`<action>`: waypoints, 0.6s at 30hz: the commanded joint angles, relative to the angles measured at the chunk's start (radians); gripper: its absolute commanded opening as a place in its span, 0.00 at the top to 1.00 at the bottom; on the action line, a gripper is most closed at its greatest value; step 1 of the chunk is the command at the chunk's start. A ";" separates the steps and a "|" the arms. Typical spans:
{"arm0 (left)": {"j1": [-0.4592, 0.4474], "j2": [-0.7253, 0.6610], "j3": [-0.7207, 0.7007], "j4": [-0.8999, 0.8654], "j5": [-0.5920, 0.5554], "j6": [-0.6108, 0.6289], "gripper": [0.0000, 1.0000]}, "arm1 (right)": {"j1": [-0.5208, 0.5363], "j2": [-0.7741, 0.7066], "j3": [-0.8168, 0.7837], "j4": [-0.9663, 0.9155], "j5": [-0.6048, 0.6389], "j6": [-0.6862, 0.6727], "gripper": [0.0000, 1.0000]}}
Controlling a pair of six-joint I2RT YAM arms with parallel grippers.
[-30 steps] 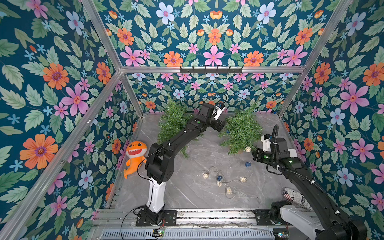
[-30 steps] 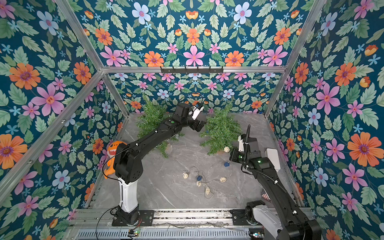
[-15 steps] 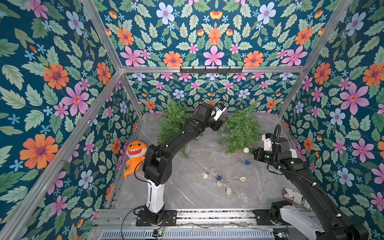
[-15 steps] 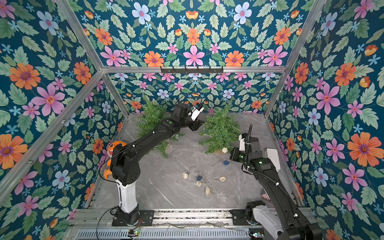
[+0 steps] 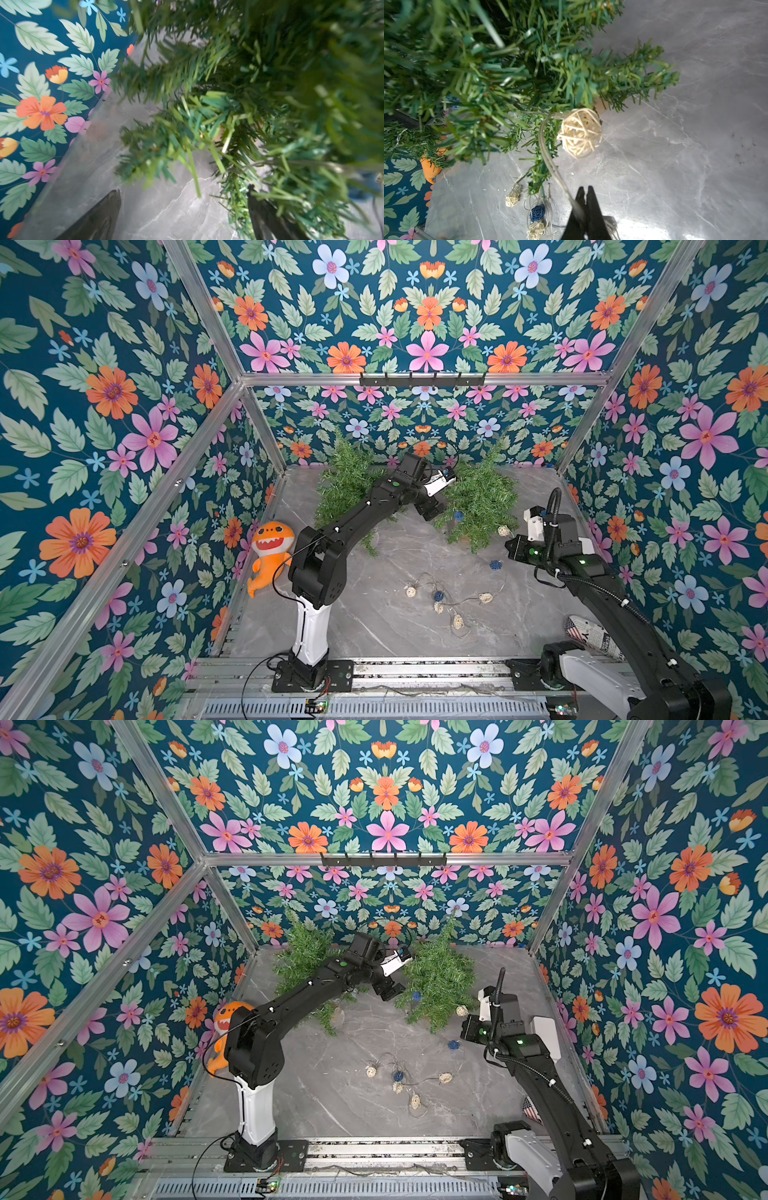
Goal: Wrap string light around the christmas tree
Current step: Wrap the light string around the Christmas tree.
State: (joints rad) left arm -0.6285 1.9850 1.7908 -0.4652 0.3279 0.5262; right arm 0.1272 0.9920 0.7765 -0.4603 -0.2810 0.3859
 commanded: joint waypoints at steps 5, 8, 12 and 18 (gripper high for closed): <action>0.011 -0.003 0.033 -0.011 -0.031 0.011 0.00 | -0.047 -0.009 -0.006 0.041 -0.058 -0.015 1.00; 0.025 -0.025 0.020 0.033 -0.029 -0.016 0.00 | -0.064 -0.003 0.003 0.042 -0.074 -0.014 1.00; 0.036 -0.059 -0.005 0.079 0.001 -0.050 0.01 | -0.067 -0.013 0.022 0.027 -0.101 -0.006 1.00; 0.045 -0.073 -0.017 0.147 -0.100 -0.178 0.07 | -0.067 -0.058 0.005 0.003 -0.117 0.004 1.00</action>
State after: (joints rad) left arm -0.5888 1.9247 1.7779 -0.3714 0.2733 0.4305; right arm 0.0601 0.9405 0.7887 -0.4507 -0.3805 0.3882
